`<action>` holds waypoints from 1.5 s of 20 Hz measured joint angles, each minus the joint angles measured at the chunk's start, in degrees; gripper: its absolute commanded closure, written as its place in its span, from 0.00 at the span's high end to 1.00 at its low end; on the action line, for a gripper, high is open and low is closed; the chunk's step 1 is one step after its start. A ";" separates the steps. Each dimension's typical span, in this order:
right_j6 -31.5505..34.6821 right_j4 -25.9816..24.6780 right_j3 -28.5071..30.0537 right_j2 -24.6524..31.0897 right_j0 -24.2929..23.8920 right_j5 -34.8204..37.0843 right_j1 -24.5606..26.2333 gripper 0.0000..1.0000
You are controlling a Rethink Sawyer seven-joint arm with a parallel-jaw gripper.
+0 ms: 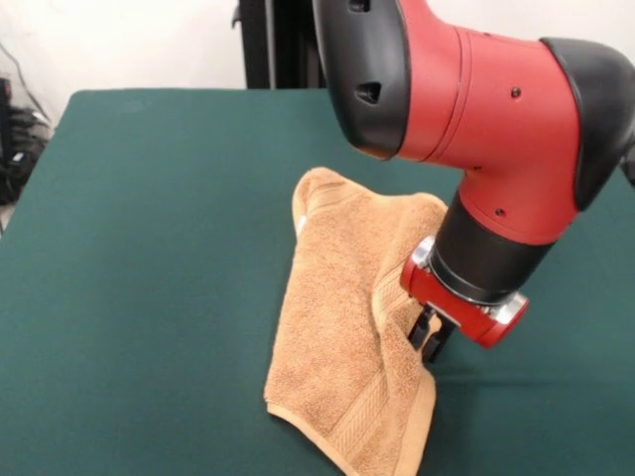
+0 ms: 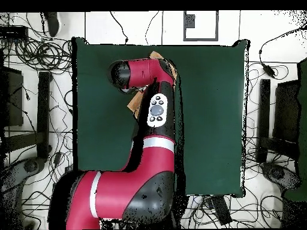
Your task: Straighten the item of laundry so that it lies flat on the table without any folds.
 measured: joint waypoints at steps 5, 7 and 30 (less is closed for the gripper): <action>0.00 -0.76 0.00 0.49 -0.09 0.00 -0.15 0.00; 0.00 -1.00 0.00 0.66 -0.13 0.00 -0.20 0.00; -0.59 -2.01 0.02 4.84 -2.71 1.62 -1.01 1.00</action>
